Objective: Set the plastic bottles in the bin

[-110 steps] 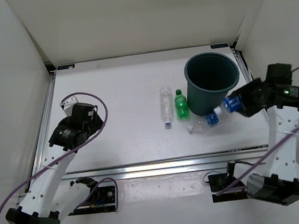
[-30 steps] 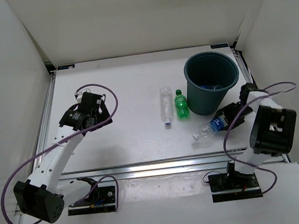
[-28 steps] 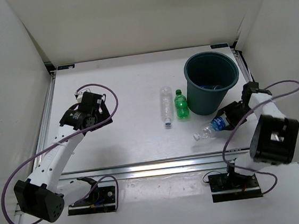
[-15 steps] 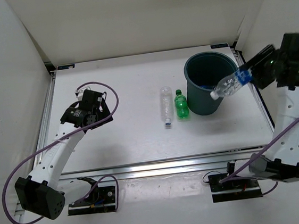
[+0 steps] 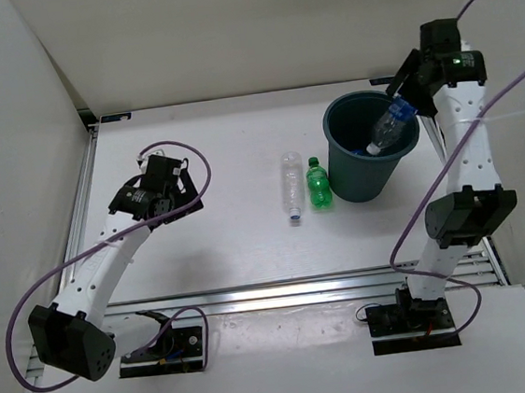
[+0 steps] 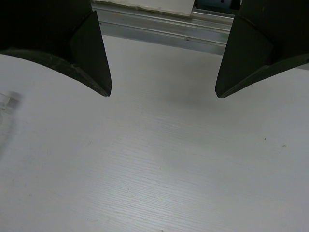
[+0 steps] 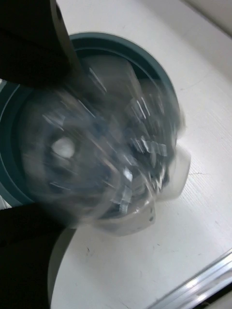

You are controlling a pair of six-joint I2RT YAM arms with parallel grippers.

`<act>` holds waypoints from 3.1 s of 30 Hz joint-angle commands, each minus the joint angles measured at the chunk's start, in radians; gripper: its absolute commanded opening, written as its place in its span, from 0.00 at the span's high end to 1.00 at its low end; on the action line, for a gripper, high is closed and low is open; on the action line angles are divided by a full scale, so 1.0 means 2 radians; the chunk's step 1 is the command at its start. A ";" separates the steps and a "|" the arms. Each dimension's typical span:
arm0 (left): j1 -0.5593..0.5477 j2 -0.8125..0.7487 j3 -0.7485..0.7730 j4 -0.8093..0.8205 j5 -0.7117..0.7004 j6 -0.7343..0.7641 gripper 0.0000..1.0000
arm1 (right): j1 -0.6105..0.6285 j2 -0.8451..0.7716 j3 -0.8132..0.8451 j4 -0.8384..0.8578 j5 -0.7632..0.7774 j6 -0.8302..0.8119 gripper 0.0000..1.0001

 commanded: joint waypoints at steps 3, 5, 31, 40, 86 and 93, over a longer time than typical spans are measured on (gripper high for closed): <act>-0.002 0.008 0.020 0.011 0.031 -0.011 0.00 | 0.047 -0.034 0.032 0.038 0.048 -0.061 0.00; -0.002 0.008 0.020 0.016 0.031 -0.011 0.00 | 0.056 -0.051 0.046 0.043 0.048 -0.067 0.00; -0.036 0.498 0.415 0.093 0.257 -0.075 0.00 | 0.046 -0.186 -0.078 -0.031 -0.073 -0.042 0.00; -0.074 0.559 0.458 0.144 0.293 -0.080 0.00 | 0.041 -0.201 -0.109 -0.031 -0.084 -0.051 0.00; -0.122 0.509 0.718 0.317 0.273 -0.079 0.62 | -0.018 -0.281 -0.188 -0.031 -0.126 -0.001 0.00; -0.193 0.542 0.729 0.389 0.254 -0.048 0.56 | -0.028 -0.321 -0.183 -0.041 -0.116 -0.007 0.00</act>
